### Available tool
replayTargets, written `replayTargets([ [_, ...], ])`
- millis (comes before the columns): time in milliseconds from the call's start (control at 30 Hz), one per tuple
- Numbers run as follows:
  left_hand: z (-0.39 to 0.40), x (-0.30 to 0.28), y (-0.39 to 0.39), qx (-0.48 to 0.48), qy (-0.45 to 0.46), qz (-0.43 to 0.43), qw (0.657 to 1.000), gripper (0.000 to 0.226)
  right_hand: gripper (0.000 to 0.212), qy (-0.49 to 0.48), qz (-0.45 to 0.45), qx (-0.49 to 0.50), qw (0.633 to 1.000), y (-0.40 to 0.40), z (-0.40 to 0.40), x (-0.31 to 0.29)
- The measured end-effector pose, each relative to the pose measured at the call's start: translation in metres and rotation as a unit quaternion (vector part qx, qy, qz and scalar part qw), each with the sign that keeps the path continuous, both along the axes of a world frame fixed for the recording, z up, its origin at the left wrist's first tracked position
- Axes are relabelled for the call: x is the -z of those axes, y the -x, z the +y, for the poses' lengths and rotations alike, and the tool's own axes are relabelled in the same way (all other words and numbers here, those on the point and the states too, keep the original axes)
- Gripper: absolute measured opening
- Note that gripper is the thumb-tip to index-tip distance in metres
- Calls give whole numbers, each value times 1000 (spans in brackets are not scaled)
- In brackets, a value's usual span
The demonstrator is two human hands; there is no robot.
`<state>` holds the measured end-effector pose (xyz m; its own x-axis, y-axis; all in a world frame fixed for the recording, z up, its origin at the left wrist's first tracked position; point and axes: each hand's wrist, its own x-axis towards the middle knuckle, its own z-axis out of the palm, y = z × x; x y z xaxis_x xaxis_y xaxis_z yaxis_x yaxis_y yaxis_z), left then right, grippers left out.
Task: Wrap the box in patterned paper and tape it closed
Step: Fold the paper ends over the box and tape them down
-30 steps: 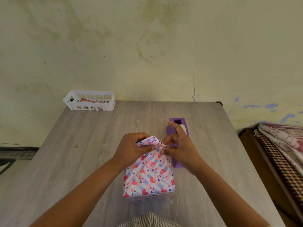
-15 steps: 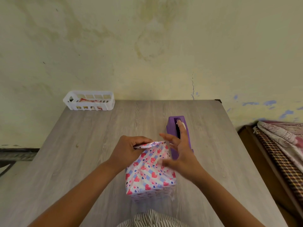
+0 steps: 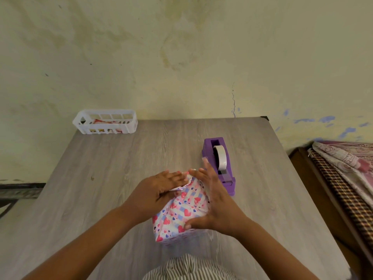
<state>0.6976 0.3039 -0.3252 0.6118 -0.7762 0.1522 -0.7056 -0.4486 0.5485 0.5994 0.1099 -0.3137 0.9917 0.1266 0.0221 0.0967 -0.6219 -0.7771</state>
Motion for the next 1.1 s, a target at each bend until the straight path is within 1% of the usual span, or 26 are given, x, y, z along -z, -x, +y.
replayTargets([
  [67, 1, -1, 3, 12, -55, -3, 998, 66, 133, 23, 0, -1, 1000, -2, 0, -1],
  [167, 5, -3, 13, 31, -110, -48, 992, 69, 134, 59, -4, -4, 998, -4, -2, -2],
  [233, 8, -10, 23, 37, -155, -36, 987, 80, 133, 73, -13, -3, 997, -5, -3, -2],
  [300, 10, -14, 35, 45, -203, -28, 978, 100, 127, 83, -22, 1, 996, -4, -3, 0],
  [367, 13, -14, 44, 49, -213, -41, 975, 115, 119, 90, -33, 8, 995, -3, -3, 1],
  [433, 17, -9, 49, 43, -196, -67, 977, 117, 115, 93, -35, 14, 995, -2, -3, 2],
  [533, 20, 3, 52, 14, -151, -123, 981, 98, 116, 81, -28, 24, 996, -1, -2, 3],
  [600, 18, 8, 53, -9, -114, -131, 985, 88, 111, 67, -23, 29, 997, -1, -1, 2],
  [667, 15, 10, 54, -32, -76, -132, 988, 82, 94, 38, -36, 55, 997, 2, 2, 0],
  [700, 14, 10, 55, -43, -61, -133, 988, 80, 80, 13, -59, 87, 994, 4, 2, -3],
  [767, 11, 9, 56, -56, -34, -136, 989, 78, 40, -60, -103, 176, 977, 7, 4, -16],
  [800, 10, 10, 57, -61, -23, -136, 989, 77, 27, -111, -100, 210, 966, 8, 5, -24],
  [833, 9, 11, 59, -66, -13, -136, 988, 76, 22, -157, -80, 224, 958, 9, 5, -31],
  [900, 6, 15, 63, -82, 9, -126, 989, 78, 9, -195, -13, 205, 959, 9, 7, -42],
  [1000, 2, 15, 67, -111, 49, -88, 989, 84, 12, -200, 64, 161, 964, 9, 15, -45],
  [1100, 0, 13, 70, -125, 65, -62, 988, 92, 11, -190, 111, 167, 961, 6, 22, -42],
])
